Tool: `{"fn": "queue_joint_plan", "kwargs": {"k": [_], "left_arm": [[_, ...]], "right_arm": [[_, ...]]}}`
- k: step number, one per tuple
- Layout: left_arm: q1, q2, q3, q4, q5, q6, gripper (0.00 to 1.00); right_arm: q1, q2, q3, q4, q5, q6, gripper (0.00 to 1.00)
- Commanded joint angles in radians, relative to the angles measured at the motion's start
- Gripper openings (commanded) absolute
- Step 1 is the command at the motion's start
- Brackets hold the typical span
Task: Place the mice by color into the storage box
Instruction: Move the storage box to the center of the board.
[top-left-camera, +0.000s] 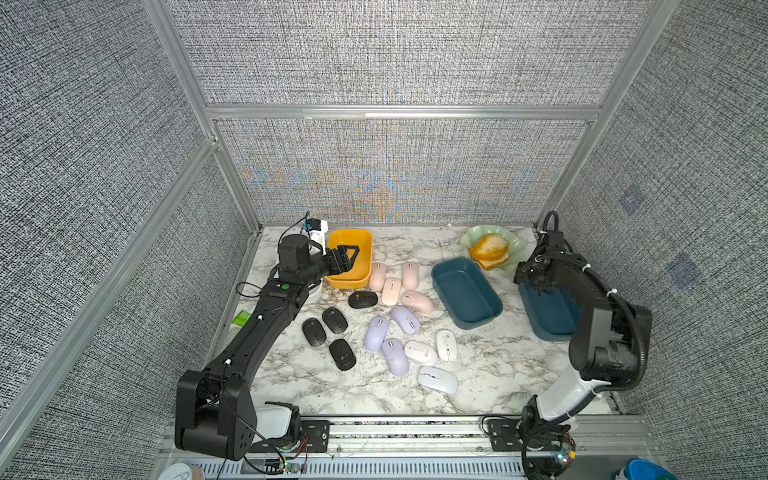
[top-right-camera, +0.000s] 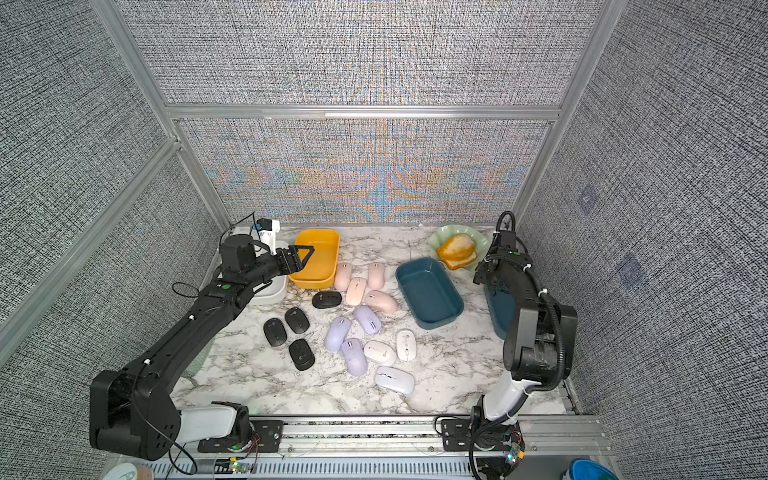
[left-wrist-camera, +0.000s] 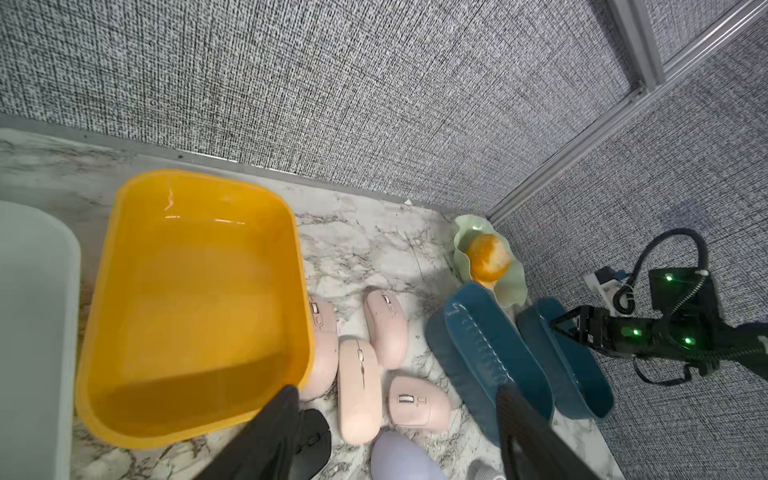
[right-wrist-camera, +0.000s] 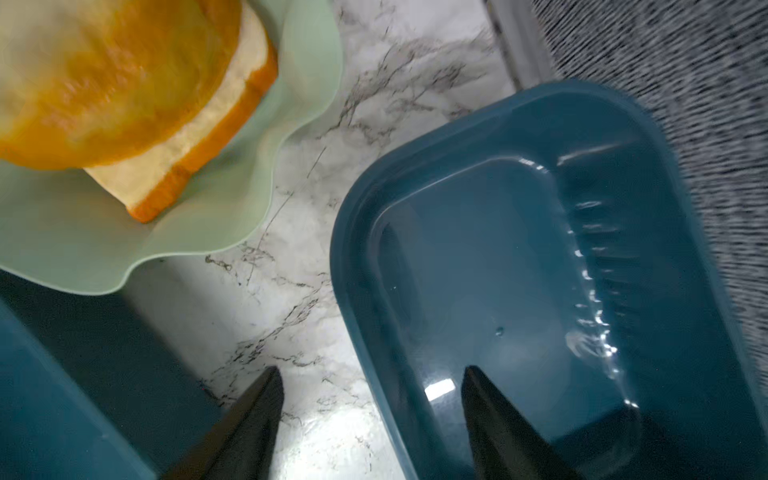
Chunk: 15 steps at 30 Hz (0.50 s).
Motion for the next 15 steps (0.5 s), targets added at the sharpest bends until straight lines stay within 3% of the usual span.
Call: {"fn": "queue_joint_plan", "kwargs": {"k": [1, 9, 15], "left_arm": [[-0.001, -0.004, 0.011, 0.003, 0.030, 0.034, 0.76], [-0.001, 0.005, 0.005, 0.008, 0.054, 0.021, 0.77], [-0.001, 0.018, 0.017, -0.010, 0.063, 0.019, 0.76]], "right_arm": [[0.000, 0.030, -0.008, -0.009, -0.050, 0.001, 0.64], [0.032, -0.009, -0.068, 0.025, -0.096, 0.021, 0.50], [0.088, -0.043, -0.117, 0.032, -0.060, 0.021, 0.37]]}}
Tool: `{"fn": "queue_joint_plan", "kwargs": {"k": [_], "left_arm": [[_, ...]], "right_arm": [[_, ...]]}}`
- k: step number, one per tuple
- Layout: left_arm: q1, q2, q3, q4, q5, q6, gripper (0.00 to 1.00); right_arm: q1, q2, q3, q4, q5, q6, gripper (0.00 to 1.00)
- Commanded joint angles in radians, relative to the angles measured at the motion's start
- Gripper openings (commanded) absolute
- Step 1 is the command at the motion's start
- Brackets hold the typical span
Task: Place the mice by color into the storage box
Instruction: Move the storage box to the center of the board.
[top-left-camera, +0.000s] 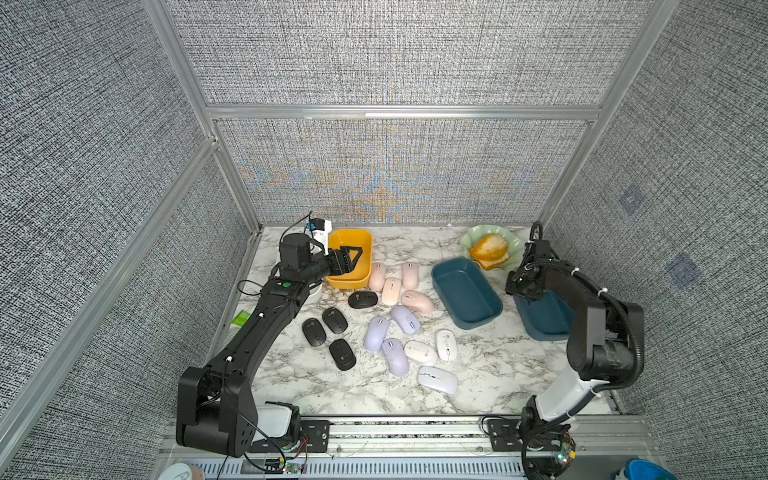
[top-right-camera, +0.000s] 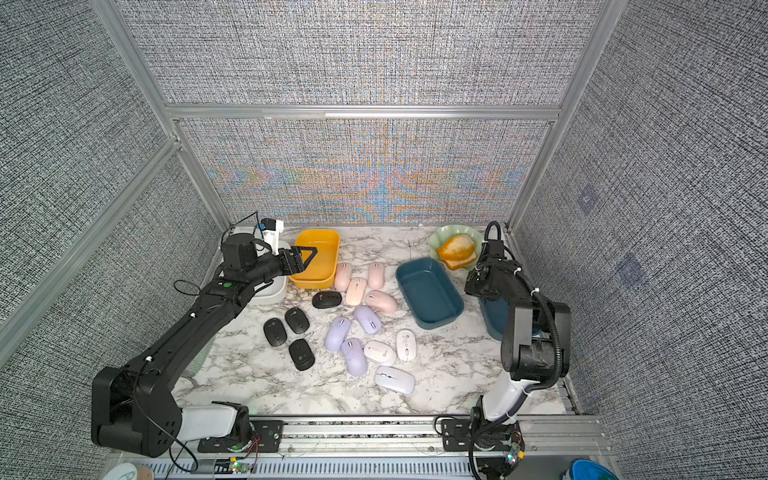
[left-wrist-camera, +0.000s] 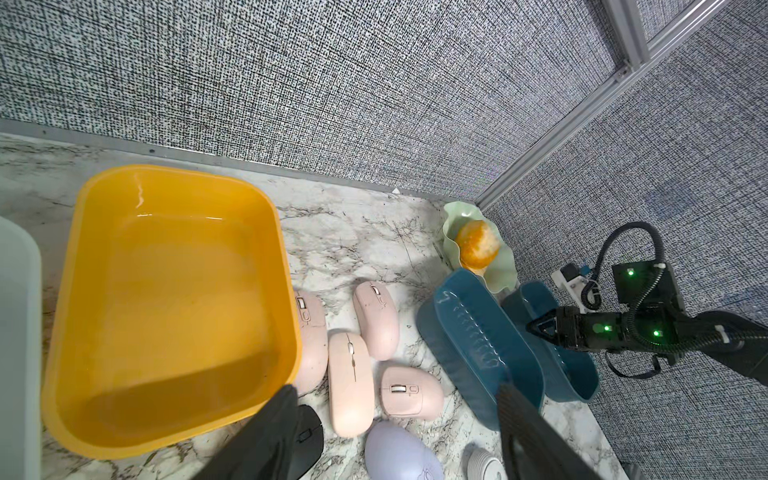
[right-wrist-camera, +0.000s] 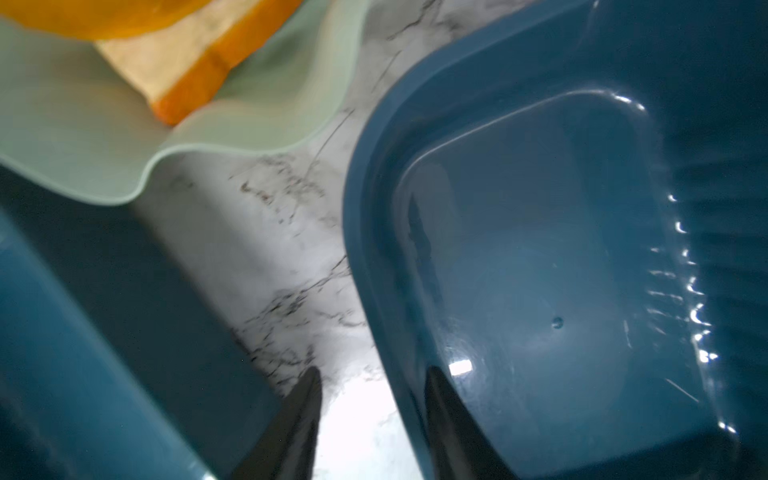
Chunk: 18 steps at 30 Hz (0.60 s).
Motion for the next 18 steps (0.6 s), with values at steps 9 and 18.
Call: {"fn": "queue_joint_plan", "kwargs": {"k": [9, 18], "left_arm": [[0.002, 0.006, 0.006, -0.004, 0.026, -0.003, 0.76], [0.001, 0.007, 0.008, -0.012, 0.034, -0.005, 0.76]], "right_arm": [[0.119, -0.111, -0.109, 0.035, 0.007, 0.067, 0.31], [0.168, -0.215, -0.195, 0.108, -0.137, 0.169, 0.35]]}}
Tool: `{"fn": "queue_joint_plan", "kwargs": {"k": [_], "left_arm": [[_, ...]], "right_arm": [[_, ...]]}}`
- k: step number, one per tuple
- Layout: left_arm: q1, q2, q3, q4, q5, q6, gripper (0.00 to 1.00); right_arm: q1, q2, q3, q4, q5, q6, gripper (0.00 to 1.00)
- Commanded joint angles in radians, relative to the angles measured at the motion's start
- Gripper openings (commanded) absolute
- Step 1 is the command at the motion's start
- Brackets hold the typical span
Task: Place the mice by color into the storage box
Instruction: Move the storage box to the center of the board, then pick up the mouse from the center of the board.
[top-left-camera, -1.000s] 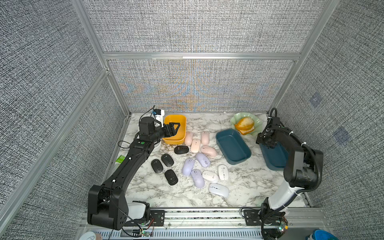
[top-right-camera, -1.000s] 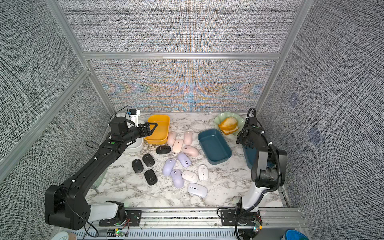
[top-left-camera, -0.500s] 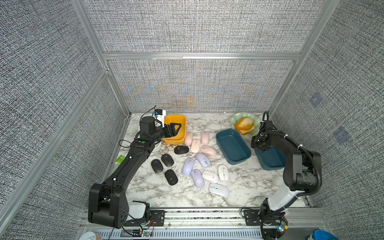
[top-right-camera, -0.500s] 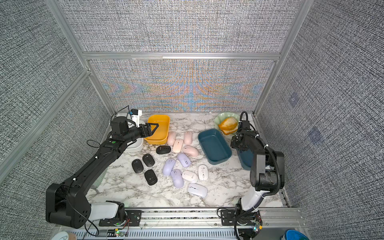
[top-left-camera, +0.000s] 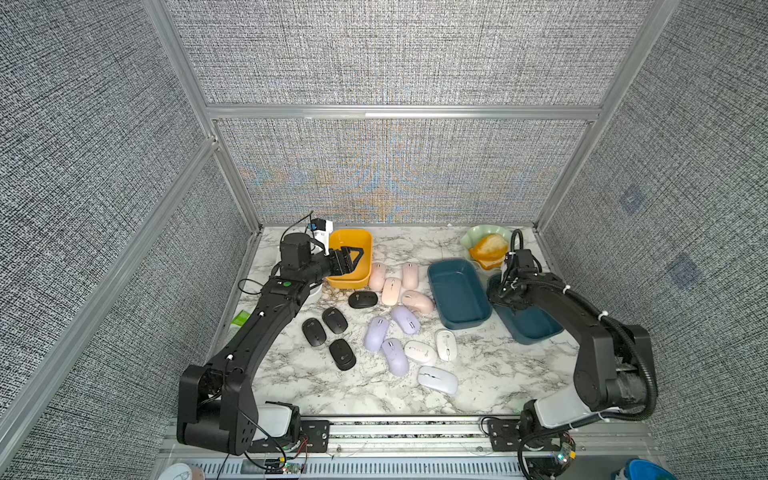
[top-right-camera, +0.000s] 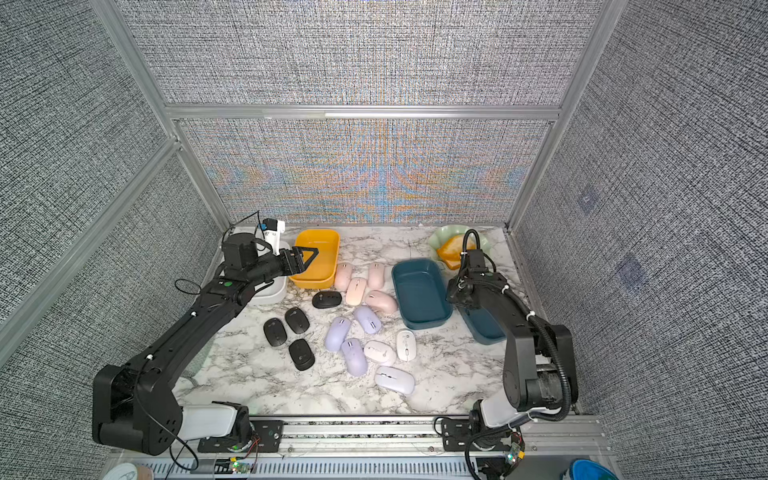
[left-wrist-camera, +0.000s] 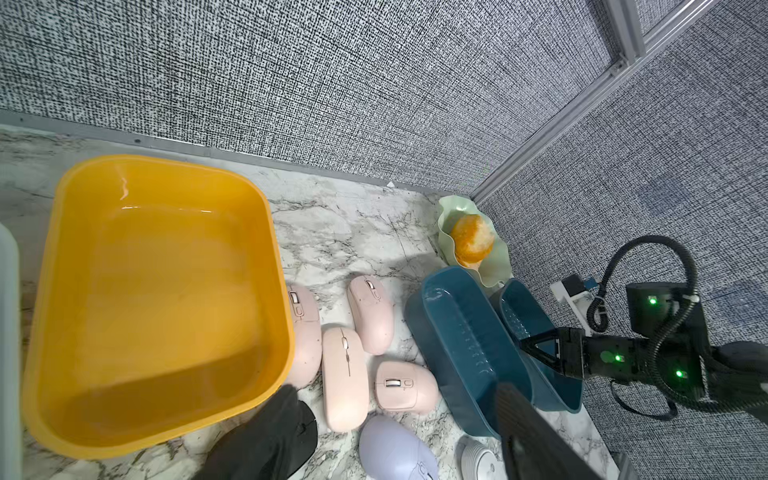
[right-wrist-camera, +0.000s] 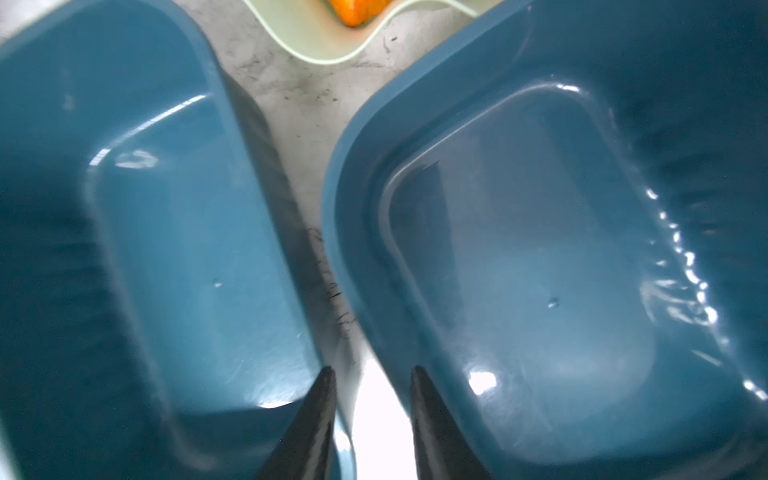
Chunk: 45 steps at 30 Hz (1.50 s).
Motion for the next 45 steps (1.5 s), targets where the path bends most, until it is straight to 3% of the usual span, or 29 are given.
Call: {"fn": "queue_joint_plan", "kwargs": {"k": [1, 6, 11, 14, 18, 21, 31, 45], "left_arm": [[0.001, -0.003, 0.007, -0.006, 0.009, 0.001, 0.76], [0.002, -0.006, 0.015, -0.023, -0.006, 0.010, 0.77], [0.002, -0.028, 0.019, -0.051, -0.071, 0.025, 0.76], [0.002, -0.051, 0.016, -0.072, -0.167, 0.024, 0.77], [0.003, -0.085, 0.015, -0.131, -0.376, -0.049, 0.80], [0.006, -0.114, 0.008, -0.160, -0.524, -0.085, 0.81], [0.008, -0.144, -0.044, -0.096, -0.539, -0.083, 0.81], [0.009, -0.116, -0.020, -0.116, -0.484, -0.078, 0.80]], "right_arm": [[0.012, -0.021, -0.017, 0.042, -0.096, 0.061, 0.36], [0.071, -0.091, -0.011, 0.024, -0.059, 0.070, 0.36], [0.268, -0.096, 0.072, -0.063, 0.068, 0.027, 0.36], [0.411, -0.049, 0.119, -0.093, 0.106, 0.011, 0.36], [0.587, 0.065, 0.208, -0.151, 0.186, -0.014, 0.39], [0.660, 0.160, 0.262, -0.168, 0.221, -0.047, 0.44], [0.673, 0.404, 0.483, -0.240, 0.327, -0.210, 0.66], [0.626, 0.572, 0.624, -0.277, 0.300, -0.308, 0.68]]}}
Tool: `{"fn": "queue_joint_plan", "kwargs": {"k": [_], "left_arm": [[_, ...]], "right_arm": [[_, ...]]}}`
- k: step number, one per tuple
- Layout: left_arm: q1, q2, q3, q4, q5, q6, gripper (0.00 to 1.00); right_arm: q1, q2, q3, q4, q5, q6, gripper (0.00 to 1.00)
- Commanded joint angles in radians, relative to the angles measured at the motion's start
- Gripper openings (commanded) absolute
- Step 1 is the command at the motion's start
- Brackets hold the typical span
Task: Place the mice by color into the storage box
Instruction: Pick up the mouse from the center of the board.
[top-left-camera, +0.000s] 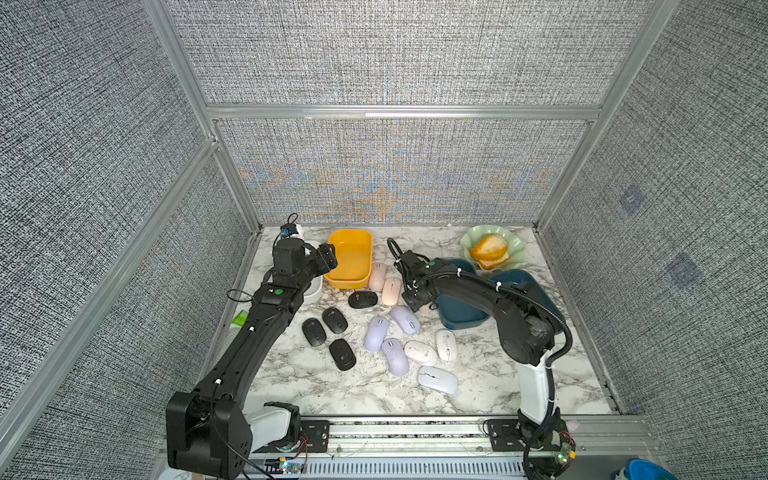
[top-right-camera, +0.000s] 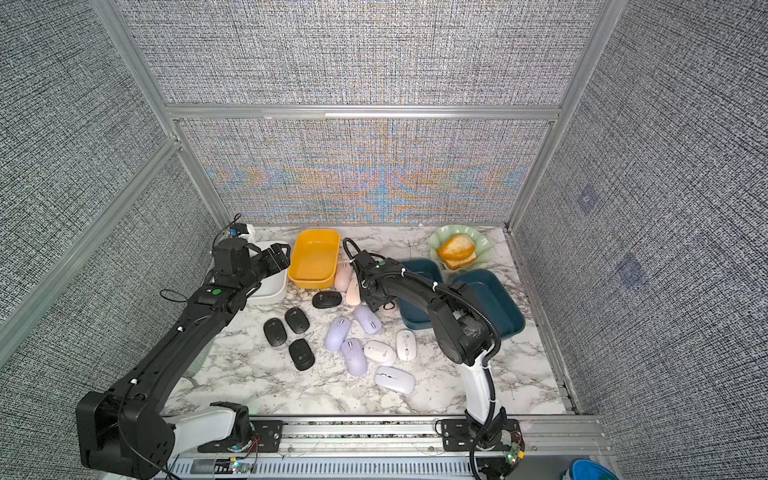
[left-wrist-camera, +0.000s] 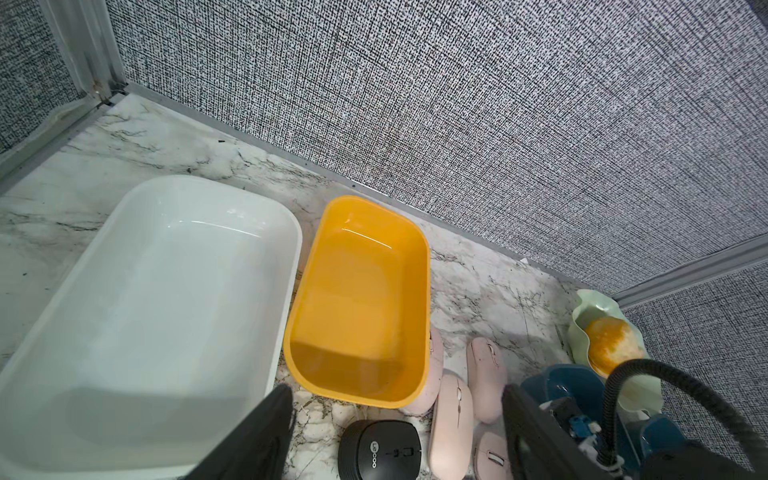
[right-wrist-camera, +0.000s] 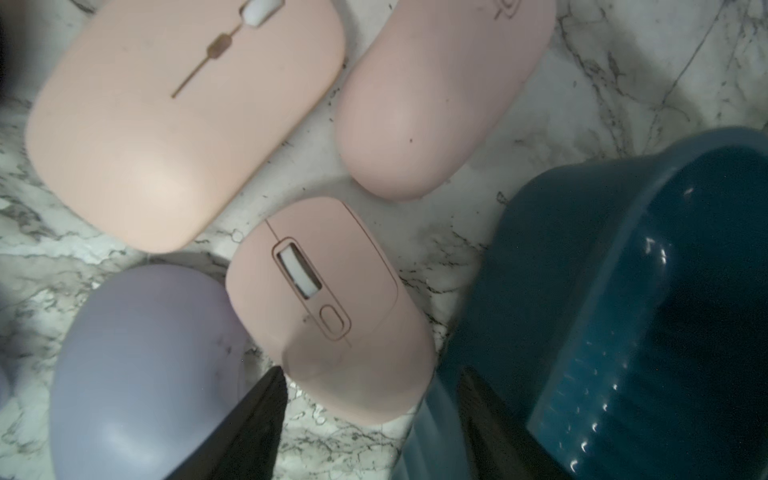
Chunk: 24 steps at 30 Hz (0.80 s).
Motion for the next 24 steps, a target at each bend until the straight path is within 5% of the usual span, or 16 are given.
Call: {"fn": "queue_joint_plan", "kwargs": {"k": [1, 15, 24], "left_arm": [[0.001, -0.004, -0.001, 0.020, 0.017, 0.005, 0.80], [0.003, 0.033, 0.014, 0.003, 0.032, 0.016, 0.80], [0.003, 0.052, 0.033, -0.018, 0.063, 0.006, 0.79]], "right_arm": [[-0.009, 0.024, 0.024, -0.022, -0.033, -0.042, 0.68], [-0.061, 0.098, 0.062, 0.011, -0.176, -0.012, 0.70], [-0.038, 0.038, -0.009, 0.060, -0.154, 0.081, 0.64]]}}
